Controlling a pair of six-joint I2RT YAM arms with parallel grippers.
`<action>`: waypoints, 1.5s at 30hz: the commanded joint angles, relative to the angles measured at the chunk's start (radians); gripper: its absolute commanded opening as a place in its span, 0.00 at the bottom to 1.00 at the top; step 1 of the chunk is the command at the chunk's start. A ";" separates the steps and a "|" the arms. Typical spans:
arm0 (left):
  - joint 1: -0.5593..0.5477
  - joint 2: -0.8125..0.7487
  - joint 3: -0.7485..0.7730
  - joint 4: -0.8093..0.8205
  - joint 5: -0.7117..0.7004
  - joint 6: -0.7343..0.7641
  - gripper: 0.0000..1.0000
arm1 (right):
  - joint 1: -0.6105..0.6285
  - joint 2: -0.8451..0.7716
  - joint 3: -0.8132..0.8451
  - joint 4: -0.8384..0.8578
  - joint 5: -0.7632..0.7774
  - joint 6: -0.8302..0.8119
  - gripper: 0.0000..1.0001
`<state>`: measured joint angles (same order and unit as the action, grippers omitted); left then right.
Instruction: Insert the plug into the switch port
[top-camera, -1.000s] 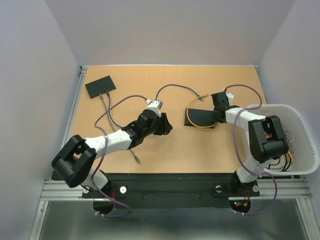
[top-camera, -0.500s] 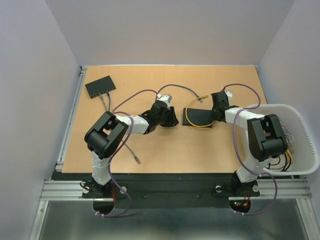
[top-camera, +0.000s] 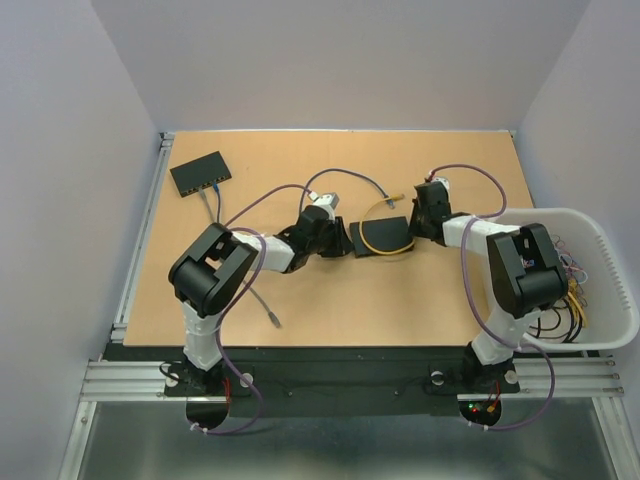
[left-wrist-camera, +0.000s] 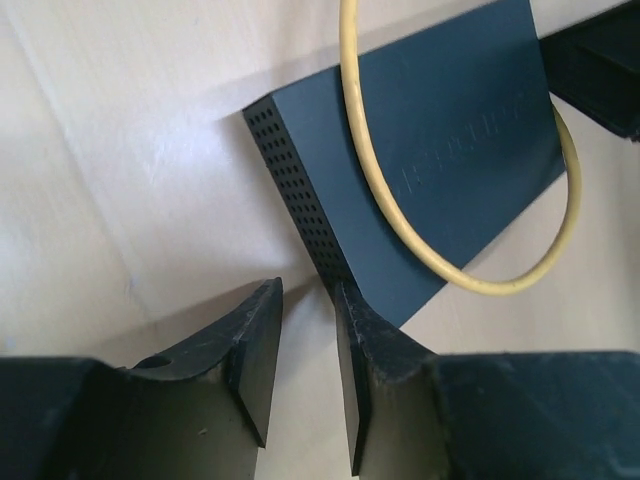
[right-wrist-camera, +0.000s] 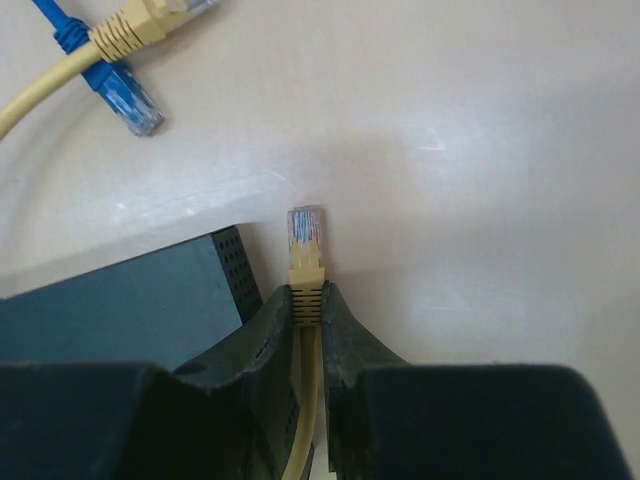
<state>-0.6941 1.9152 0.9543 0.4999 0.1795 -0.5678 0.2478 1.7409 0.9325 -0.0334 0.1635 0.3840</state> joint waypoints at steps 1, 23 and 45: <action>-0.015 -0.094 -0.116 0.043 0.043 -0.035 0.40 | 0.105 0.071 -0.003 0.021 -0.134 0.010 0.00; -0.015 -0.807 -0.548 -0.220 -0.104 -0.106 0.41 | 0.261 -0.055 0.242 -0.029 0.096 -0.016 0.00; 0.014 -0.966 -0.454 -0.391 -0.207 -0.049 0.42 | 0.268 -0.673 0.226 -0.316 0.214 -0.387 0.01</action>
<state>-0.6979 0.9146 0.4294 0.0959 -0.0093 -0.6476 0.4988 0.9318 1.2274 -0.1799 0.5190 0.0364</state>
